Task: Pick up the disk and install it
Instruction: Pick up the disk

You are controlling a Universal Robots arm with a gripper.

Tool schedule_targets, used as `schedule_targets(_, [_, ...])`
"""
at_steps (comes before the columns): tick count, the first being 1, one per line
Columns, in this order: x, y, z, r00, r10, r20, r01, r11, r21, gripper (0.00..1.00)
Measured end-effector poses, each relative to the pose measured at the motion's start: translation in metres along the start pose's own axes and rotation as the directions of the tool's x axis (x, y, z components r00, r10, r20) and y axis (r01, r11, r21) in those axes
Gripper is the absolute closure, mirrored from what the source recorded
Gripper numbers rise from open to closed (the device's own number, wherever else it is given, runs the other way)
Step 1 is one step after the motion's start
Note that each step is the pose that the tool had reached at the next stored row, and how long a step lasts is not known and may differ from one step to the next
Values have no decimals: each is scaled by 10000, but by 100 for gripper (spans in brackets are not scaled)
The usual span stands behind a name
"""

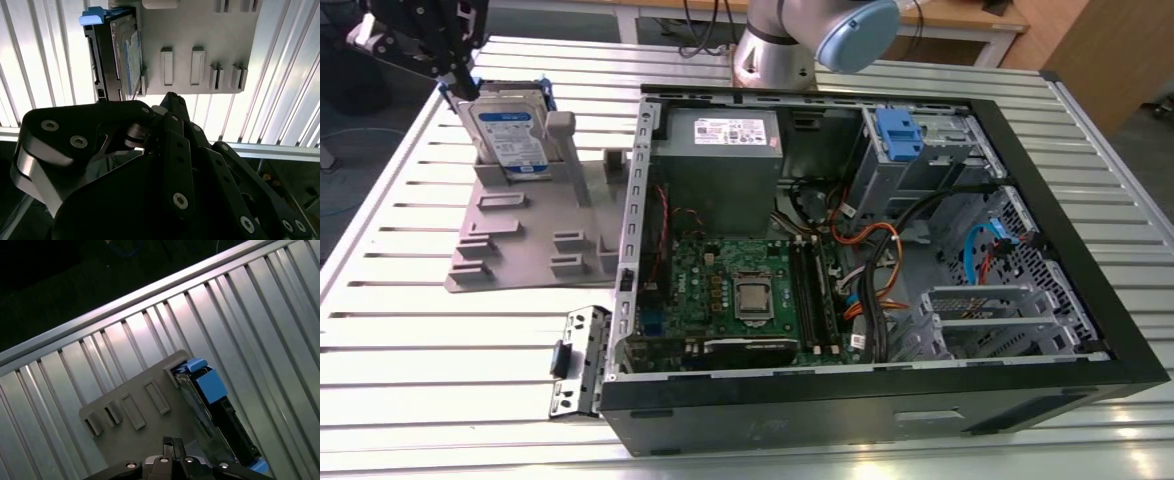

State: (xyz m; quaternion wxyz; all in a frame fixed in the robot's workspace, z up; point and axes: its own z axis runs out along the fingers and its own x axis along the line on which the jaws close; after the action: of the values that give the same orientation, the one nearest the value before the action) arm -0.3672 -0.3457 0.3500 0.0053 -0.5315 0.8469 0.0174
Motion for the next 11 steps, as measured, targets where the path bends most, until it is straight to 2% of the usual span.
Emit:
schedule_targets(6, [0,0,0,9990,-446,-10,446,9990,-12,90])
schedule_targets(11, [0,0,0,9966,-825,-19,825,9966,-24,90])
